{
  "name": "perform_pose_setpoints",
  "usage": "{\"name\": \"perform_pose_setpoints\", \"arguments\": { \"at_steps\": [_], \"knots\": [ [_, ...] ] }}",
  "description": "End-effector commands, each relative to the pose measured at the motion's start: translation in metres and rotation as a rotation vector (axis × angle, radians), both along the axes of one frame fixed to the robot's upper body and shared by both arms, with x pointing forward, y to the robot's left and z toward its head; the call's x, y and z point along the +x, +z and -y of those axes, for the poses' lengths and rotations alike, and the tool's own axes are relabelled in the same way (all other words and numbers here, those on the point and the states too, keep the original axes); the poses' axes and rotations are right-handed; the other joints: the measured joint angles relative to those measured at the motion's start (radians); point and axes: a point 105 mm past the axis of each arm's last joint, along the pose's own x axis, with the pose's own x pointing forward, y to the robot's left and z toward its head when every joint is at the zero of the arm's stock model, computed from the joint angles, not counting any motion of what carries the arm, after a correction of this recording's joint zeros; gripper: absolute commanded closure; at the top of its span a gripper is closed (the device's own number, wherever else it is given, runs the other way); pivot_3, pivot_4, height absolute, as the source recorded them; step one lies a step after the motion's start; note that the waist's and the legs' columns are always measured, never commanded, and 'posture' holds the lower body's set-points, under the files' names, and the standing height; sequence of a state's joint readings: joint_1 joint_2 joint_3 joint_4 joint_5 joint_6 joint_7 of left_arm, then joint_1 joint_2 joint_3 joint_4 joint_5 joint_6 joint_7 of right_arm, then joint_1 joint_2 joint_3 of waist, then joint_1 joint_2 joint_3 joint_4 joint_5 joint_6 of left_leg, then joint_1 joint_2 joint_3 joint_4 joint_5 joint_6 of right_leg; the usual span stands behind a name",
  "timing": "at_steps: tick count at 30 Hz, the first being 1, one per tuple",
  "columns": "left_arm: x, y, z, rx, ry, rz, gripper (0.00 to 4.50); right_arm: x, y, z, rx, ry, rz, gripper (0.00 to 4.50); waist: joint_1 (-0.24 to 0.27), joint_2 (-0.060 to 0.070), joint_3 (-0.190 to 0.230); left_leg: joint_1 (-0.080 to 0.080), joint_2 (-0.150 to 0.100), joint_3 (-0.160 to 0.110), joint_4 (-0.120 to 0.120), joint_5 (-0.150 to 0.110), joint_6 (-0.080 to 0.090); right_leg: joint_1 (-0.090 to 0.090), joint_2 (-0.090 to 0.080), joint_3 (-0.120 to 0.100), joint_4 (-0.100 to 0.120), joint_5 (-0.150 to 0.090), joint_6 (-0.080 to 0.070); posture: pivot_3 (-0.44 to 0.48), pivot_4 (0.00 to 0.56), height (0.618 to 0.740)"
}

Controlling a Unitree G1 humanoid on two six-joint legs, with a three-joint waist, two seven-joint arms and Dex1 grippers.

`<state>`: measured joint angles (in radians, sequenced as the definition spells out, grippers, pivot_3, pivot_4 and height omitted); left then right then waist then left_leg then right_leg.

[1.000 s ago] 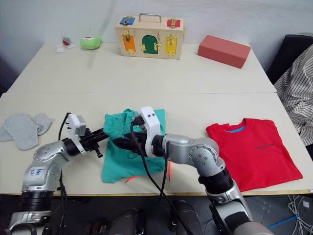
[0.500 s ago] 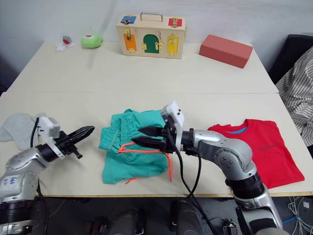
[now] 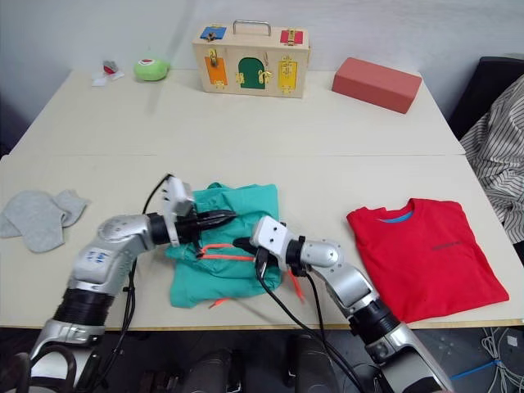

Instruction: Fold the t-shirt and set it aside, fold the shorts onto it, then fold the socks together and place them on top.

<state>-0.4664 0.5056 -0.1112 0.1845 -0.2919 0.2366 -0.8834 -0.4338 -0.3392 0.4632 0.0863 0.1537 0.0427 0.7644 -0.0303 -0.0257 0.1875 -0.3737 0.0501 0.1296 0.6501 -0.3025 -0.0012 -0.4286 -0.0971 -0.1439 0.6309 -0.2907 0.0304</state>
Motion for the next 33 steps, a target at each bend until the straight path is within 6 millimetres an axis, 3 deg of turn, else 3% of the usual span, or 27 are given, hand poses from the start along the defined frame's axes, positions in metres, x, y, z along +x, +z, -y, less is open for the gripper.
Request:
{"name": "perform_pose_setpoints", "arguments": {
  "at_steps": [1, 4, 6, 10, 14, 19, 22, 25, 27, 29, 33],
  "knots": [
    [0.020, -0.003, -0.015, -0.032, 0.137, 0.037, 4.50, -0.016, -0.007, -0.001, 0.002, 0.067, -0.004, 4.48, 0.004, 0.000, 0.000, 0.000, 0.000, 0.000, 0.000, 0.000, 0.000, 0.001, 0.000, 0.000, 0.000, 0.000, 0.000, 0.000, 0.150, 0.740],
    [0.022, -0.008, -0.023, -0.065, 0.154, 0.049, 4.50, -0.026, -0.010, 0.005, 0.016, 0.103, -0.023, 4.48, 0.005, 0.000, 0.000, 0.002, -0.001, -0.001, 0.001, -0.001, 0.001, 0.002, -0.002, 0.000, 0.002, 0.000, 0.000, 0.000, 0.150, 0.740],
    [0.013, 0.002, -0.022, -0.143, 0.075, 0.072, 4.50, -0.028, -0.005, 0.009, 0.047, 0.115, -0.028, 4.48, 0.001, 0.000, 0.000, 0.004, -0.001, 0.000, 0.001, -0.002, 0.003, 0.003, -0.003, 0.001, 0.004, 0.000, 0.000, 0.000, 0.150, 0.740],
    [-0.006, 0.020, -0.029, -0.155, -0.066, 0.132, 4.50, -0.021, 0.027, 0.015, 0.180, 0.116, -0.036, 4.48, 0.001, 0.000, 0.000, 0.004, 0.000, 0.000, 0.001, -0.001, 0.001, 0.001, -0.002, 0.001, 0.007, 0.001, -0.001, 0.000, 0.150, 0.740],
    [-0.021, 0.030, -0.041, -0.103, -0.120, 0.138, 4.50, 0.001, 0.049, 0.014, 0.225, 0.055, -0.015, 4.48, 0.000, 0.000, 0.000, 0.004, 0.001, -0.001, 0.001, 0.001, -0.001, 0.000, -0.001, 0.001, 0.008, 0.001, -0.002, 0.000, 0.150, 0.740],
    [-0.032, 0.014, -0.046, -0.015, -0.120, 0.118, 4.50, 0.029, 0.041, 0.008, 0.169, -0.038, 0.029, 4.48, 0.003, 0.000, 0.000, 0.004, 0.000, -0.001, 0.001, 0.001, -0.001, 0.001, -0.002, 0.001, 0.008, 0.001, -0.002, 0.000, 0.150, 0.740],
    [-0.038, -0.011, -0.048, 0.069, -0.108, 0.102, 4.50, 0.050, 0.032, 0.006, 0.173, -0.120, 0.013, 4.48, 0.002, 0.000, 0.000, 0.003, -0.001, 0.000, 0.002, 0.000, 0.000, 0.000, -0.003, 0.002, 0.007, 0.001, -0.002, 0.000, 0.150, 0.740],
    [-0.032, -0.030, -0.055, 0.037, -0.021, 0.072, 4.50, 0.076, 0.030, 0.020, 0.193, -0.229, 0.010, 4.48, 0.001, 0.000, 0.000, 0.003, -0.002, 0.002, 0.003, -0.001, 0.001, 0.000, -0.004, 0.003, 0.007, 0.001, -0.002, 0.000, 0.150, 0.740],
    [-0.040, -0.042, -0.058, 0.084, -0.068, 0.066, 4.50, 0.083, 0.035, 0.025, 0.211, -0.241, 0.018, 4.48, 0.001, 0.000, 0.000, 0.003, -0.002, 0.002, 0.003, 0.000, 0.002, 0.001, -0.004, 0.003, 0.008, 0.001, -0.002, 0.000, 0.150, 0.740],
    [-0.042, -0.042, -0.060, 0.078, -0.088, 0.078, 4.50, 0.085, 0.041, 0.029, 0.216, -0.211, 0.021, 4.48, 0.000, 0.001, 0.000, 0.005, -0.001, 0.002, 0.004, 0.000, 0.002, 0.001, -0.005, 0.003, 0.009, 0.001, -0.002, 0.000, 0.150, 0.740],
    [-0.037, -0.019, -0.058, -0.006, -0.075, 0.140, 4.50, 0.073, 0.063, 0.043, 0.332, -0.120, -0.101, 4.48, 0.000, 0.002, 0.001, 0.004, -0.001, 0.002, 0.003, 0.000, 0.002, 0.000, -0.004, 0.003, 0.011, 0.001, -0.002, 0.000, 0.150, 0.740]
  ]
}}
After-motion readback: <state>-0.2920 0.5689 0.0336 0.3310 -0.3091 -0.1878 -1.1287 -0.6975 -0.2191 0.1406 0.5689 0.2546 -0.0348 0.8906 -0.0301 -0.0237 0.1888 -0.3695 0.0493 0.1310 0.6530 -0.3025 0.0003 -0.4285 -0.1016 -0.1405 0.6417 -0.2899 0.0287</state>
